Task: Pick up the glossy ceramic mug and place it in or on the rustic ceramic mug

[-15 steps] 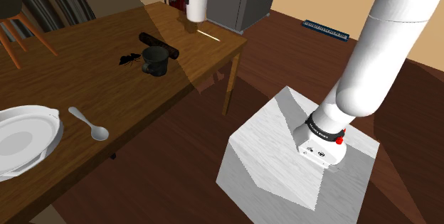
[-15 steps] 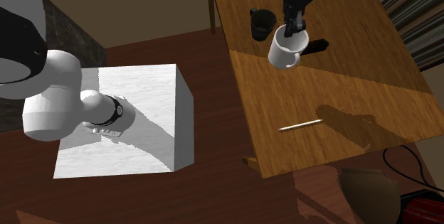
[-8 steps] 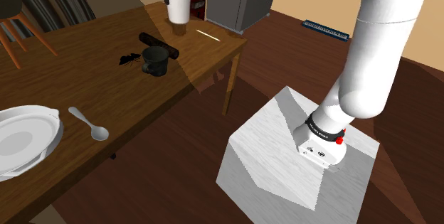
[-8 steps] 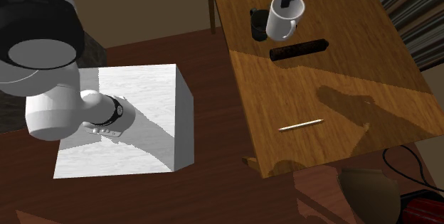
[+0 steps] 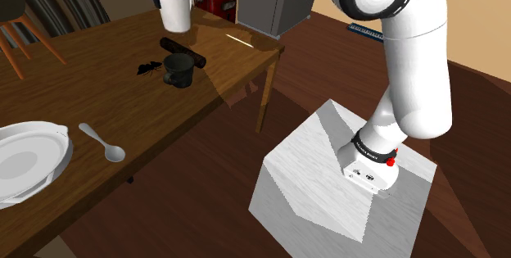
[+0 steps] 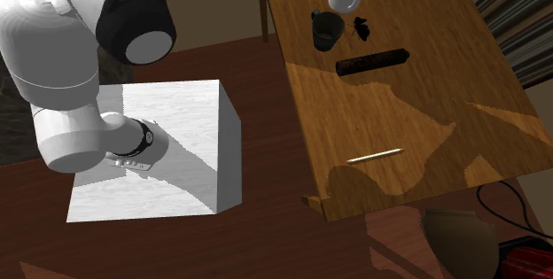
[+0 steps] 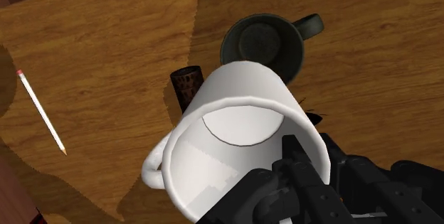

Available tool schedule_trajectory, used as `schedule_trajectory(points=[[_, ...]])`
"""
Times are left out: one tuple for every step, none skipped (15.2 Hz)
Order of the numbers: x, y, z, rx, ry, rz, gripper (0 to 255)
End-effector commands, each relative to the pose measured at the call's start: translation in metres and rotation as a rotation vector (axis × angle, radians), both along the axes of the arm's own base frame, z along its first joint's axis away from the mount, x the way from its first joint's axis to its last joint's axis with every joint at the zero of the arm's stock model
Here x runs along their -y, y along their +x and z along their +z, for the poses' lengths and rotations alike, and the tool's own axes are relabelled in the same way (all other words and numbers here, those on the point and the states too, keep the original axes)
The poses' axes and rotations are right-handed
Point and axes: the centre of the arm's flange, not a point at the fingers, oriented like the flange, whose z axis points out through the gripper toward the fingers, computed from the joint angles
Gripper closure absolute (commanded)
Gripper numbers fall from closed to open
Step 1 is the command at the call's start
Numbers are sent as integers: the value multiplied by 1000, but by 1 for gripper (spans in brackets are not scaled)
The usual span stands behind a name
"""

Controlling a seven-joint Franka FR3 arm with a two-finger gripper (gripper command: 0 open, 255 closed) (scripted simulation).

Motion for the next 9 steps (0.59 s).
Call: schedule_trajectory(points=[[-10, -1, -1, 0, 0, -3, 255], [-10, -1, -7, 0, 0, -3, 255], [-10, -1, -12, 0, 0, -3, 255], [-10, -1, -17, 0, 0, -3, 255], [-10, -1, -23, 0, 0, -3, 255], [-10, -1, -28, 0, 0, -3, 255], [-10, -1, -33, 0, 0, -3, 255], [-10, -1, -38, 0, 0, -3, 255], [-10, -1, -44, 0, 0, -3, 255]])
